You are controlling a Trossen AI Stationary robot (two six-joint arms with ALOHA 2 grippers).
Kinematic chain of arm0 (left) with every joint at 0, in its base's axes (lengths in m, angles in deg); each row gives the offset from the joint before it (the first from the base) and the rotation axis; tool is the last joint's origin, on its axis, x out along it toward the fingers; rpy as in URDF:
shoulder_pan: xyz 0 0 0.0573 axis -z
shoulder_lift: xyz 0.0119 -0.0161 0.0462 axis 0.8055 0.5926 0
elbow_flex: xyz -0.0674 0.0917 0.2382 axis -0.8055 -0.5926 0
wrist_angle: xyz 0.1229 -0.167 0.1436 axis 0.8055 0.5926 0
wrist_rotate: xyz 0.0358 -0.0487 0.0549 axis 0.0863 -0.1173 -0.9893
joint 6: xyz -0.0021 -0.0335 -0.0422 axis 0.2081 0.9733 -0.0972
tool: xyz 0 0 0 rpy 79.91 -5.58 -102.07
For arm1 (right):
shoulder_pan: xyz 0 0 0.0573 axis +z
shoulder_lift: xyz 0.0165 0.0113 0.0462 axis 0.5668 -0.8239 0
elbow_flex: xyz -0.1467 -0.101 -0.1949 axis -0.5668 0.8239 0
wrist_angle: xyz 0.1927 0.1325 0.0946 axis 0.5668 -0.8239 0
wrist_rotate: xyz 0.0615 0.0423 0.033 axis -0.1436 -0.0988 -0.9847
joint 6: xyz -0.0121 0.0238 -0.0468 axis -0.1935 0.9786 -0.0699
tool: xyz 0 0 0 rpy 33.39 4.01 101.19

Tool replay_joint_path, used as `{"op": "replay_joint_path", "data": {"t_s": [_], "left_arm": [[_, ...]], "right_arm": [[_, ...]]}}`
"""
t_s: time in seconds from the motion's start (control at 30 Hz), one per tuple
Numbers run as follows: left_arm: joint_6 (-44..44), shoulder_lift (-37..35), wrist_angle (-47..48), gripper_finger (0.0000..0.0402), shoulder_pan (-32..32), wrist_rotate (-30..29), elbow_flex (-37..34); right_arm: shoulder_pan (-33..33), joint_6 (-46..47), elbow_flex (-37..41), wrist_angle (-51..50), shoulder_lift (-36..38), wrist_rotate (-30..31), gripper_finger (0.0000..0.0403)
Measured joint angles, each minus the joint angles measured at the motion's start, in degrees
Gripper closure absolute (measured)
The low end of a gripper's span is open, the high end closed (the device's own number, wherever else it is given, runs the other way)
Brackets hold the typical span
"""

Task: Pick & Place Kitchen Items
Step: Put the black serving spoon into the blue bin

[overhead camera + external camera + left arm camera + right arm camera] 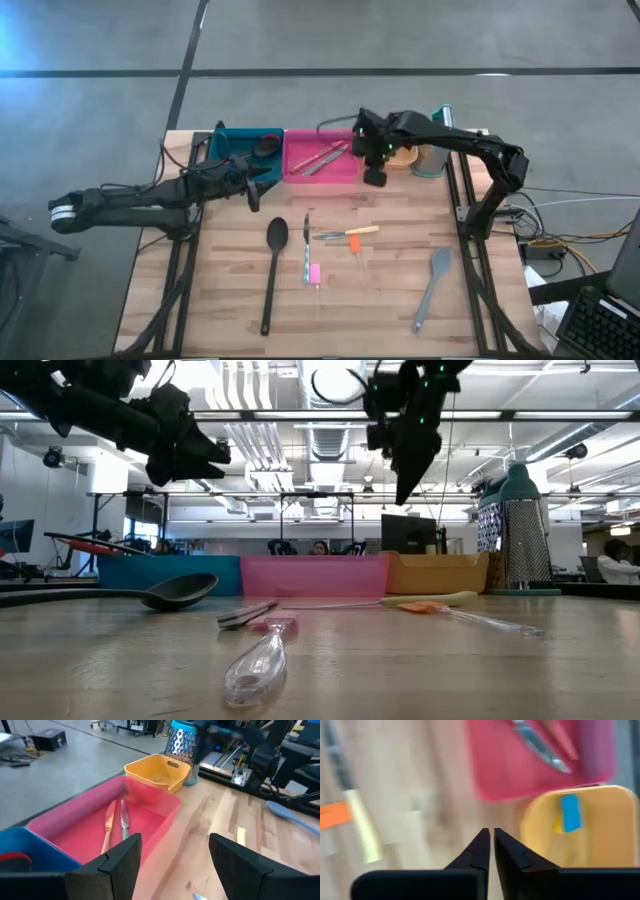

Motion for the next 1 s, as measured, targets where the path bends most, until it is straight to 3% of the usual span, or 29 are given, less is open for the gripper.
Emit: {"op": "replay_joint_path", "data": {"t_s": [0.2,0.3,0.43,0.7,1.0], "left_arm": [[3.8,-0.1,0.8,0.0164,0.2,0.0,0.6],[5.9,-0.1,5.8,0.0168,1.0,-0.7,1.6],[10.4,-0.1,14.2,0.0183,4.5,-6.4,3.9],[21.9,3.1,25.4,0.0212,20.5,-17.0,9.7],[45.4,20.4,41.8,0.0216,36.6,-21.1,21.7]], "right_arm": [[8.8,6.7,2.1,-0.6,2.9,1.3,0.0394],[12.9,9.0,4.3,-0.7,4.4,6.6,0.0394],[17.1,12.7,7.6,-2.1,7.1,13.7,0.0394],[17.8,18.4,17.1,-0.2,14.3,18.1,0.0394],[15.6,18.6,24.9,2.8,21.8,18.2,0.0394]]}}
